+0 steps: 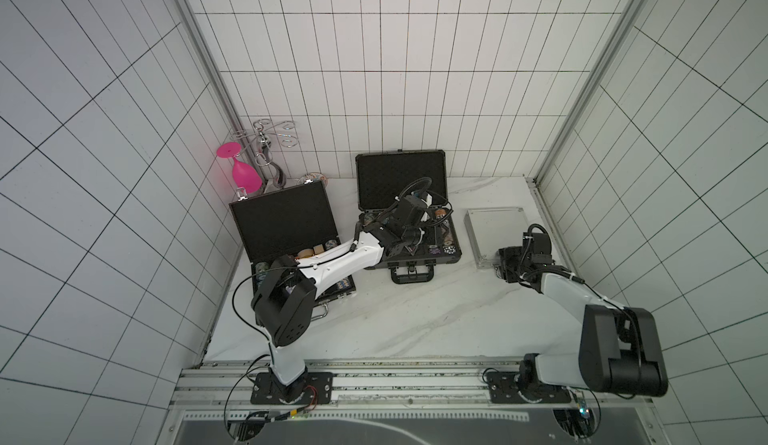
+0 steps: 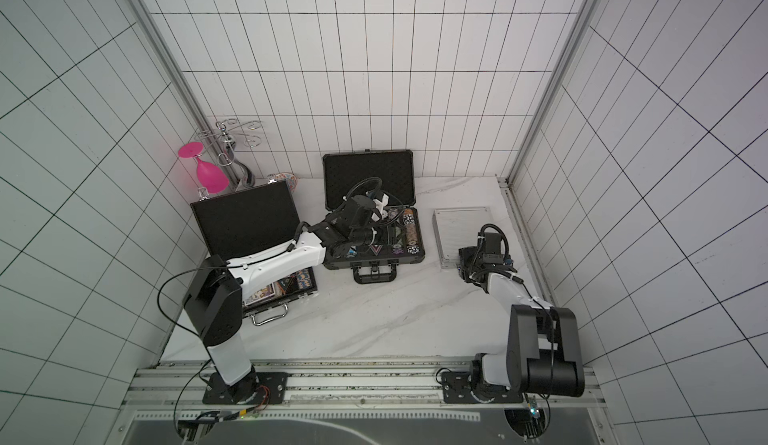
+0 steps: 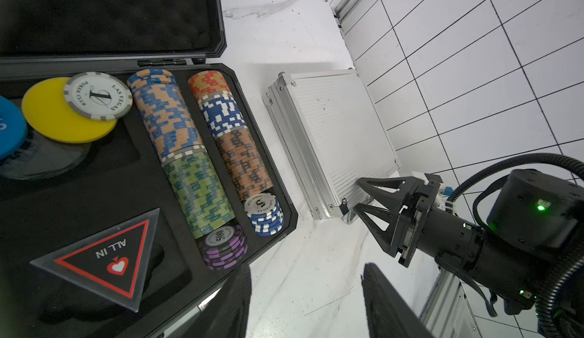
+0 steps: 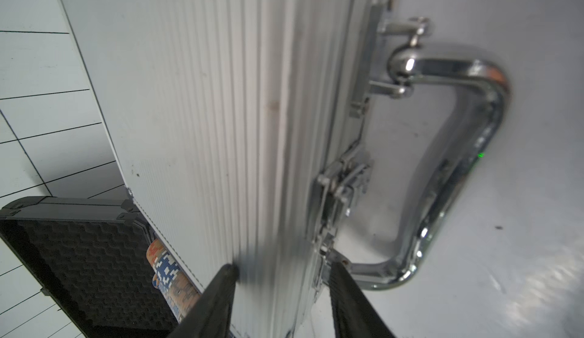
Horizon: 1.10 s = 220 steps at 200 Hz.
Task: Close the poker set cases
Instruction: Move the poker set case to the corner of the board.
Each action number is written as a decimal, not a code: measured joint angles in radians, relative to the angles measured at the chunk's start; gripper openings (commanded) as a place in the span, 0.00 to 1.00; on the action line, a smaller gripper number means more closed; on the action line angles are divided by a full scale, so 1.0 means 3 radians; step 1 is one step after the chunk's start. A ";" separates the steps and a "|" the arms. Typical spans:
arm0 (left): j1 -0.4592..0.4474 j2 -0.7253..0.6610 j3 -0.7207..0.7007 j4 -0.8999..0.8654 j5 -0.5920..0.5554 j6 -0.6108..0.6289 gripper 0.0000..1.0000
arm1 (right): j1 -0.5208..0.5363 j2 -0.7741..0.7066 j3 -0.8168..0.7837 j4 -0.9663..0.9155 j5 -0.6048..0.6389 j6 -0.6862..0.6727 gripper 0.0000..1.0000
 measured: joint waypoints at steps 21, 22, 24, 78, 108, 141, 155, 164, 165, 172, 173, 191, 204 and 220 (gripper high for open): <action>0.0025 -0.0003 -0.0019 -0.0004 -0.0004 0.0015 0.57 | 0.0000 0.0053 0.0001 0.0102 -0.0003 0.0084 0.43; 0.0027 -0.0004 -0.0020 -0.0004 -0.0004 0.0015 0.57 | 0.0000 0.0055 0.0001 0.0104 -0.0003 0.0094 0.43; 0.0029 -0.0004 -0.0023 -0.0004 -0.0005 0.0017 0.57 | 0.0000 0.0056 0.0000 0.0114 -0.0003 0.0107 0.43; 0.0126 -0.0013 -0.0036 -0.0070 -0.0014 0.0060 0.57 | 0.0000 0.0261 0.0017 0.0515 0.0009 0.0469 0.37; 0.0191 -0.0045 -0.0036 -0.0123 -0.0039 0.0088 0.57 | -0.0006 0.0486 0.0173 0.0637 0.0003 0.0495 0.37; 0.0237 -0.0057 -0.0037 -0.0146 -0.0060 0.0100 0.57 | -0.0051 0.0814 0.0469 0.0708 -0.0050 0.0456 0.36; 0.0251 -0.0060 -0.0037 -0.0173 -0.0062 0.0111 0.57 | -0.0086 0.0956 0.0608 0.0741 -0.0085 0.0440 0.36; 0.0252 -0.0067 -0.0037 -0.0201 -0.0065 0.0117 0.57 | -0.0114 0.1052 0.0704 0.0753 -0.0100 0.0416 0.36; 0.0252 -0.0069 -0.0037 -0.0203 -0.0065 0.0118 0.57 | -0.0117 0.1061 0.0713 0.0753 -0.0102 0.0412 0.36; 0.0252 -0.0080 -0.0037 -0.0231 -0.0071 0.0132 0.57 | -0.0142 0.1130 0.0793 0.0750 -0.0117 0.0388 0.36; 0.0252 -0.0083 -0.0037 -0.0234 -0.0072 0.0135 0.57 | -0.0144 0.1138 0.0801 0.0749 -0.0120 0.0384 0.36; 0.0254 -0.0132 -0.0037 -0.0301 -0.0085 0.0164 0.57 | -0.0226 0.1324 0.1027 0.0716 -0.0161 0.0291 0.36; 0.0259 -0.0170 -0.0037 -0.0331 -0.0090 0.0179 0.57 | -0.0282 0.1441 0.1170 0.0696 -0.0183 0.0229 0.36; 0.0277 -0.0201 -0.0036 -0.0355 -0.0093 0.0198 0.57 | -0.0348 0.1572 0.1321 0.0694 -0.0210 0.0160 0.36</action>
